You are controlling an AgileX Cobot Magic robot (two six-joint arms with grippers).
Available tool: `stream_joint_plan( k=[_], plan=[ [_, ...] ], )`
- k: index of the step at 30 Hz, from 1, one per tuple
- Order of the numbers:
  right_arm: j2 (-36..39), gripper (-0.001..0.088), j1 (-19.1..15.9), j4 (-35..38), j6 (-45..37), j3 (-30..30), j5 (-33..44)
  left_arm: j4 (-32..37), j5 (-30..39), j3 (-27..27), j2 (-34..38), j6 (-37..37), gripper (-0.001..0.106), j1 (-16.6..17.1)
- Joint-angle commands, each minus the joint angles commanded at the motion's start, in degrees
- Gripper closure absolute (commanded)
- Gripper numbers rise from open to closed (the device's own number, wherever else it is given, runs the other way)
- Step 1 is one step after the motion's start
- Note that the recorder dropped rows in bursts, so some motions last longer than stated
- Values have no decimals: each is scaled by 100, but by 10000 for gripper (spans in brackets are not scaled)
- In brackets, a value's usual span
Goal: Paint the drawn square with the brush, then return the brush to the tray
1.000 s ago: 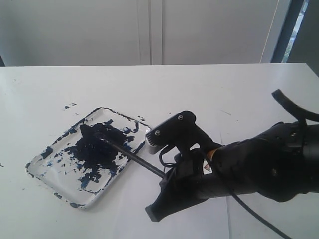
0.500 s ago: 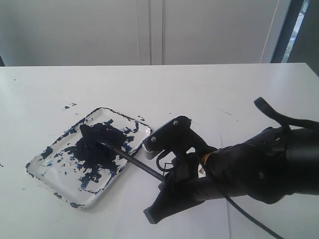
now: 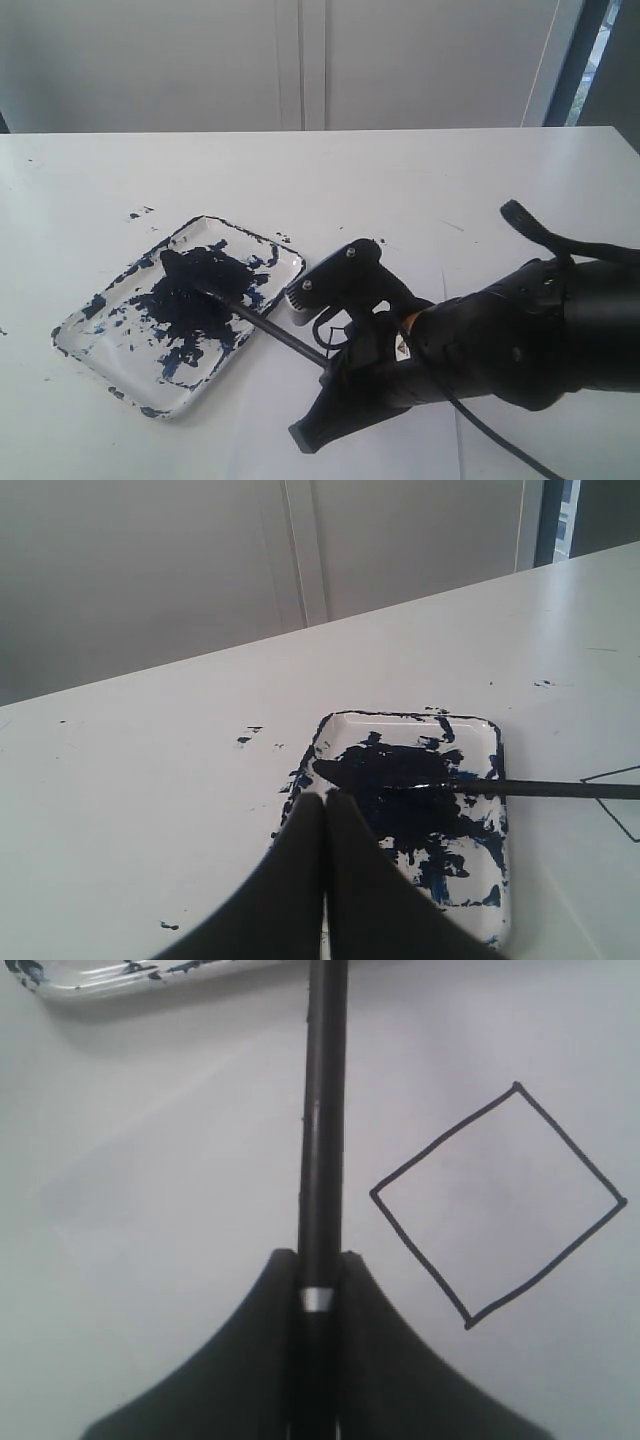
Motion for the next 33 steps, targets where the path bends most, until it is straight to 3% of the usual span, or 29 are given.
stream_joint_plan(
  k=[9,15,19,24,33],
  plan=[
    [0,868,0,0,0,-23,694,0,0,0,0,0,1053,0],
    [0,868,0,-12,0,-23,116,0,0,0,0,0,1053,0],
    [14,868,0,-1,0,-23,754,0,0,0,0,0,1053,0],
    [14,868,0,-42,0,-23,273,0,0,0,0,0,1053,0],
    [14,868,0,-42,0,-23,752,0,-10,0,0,0,1053,0]
  ],
)
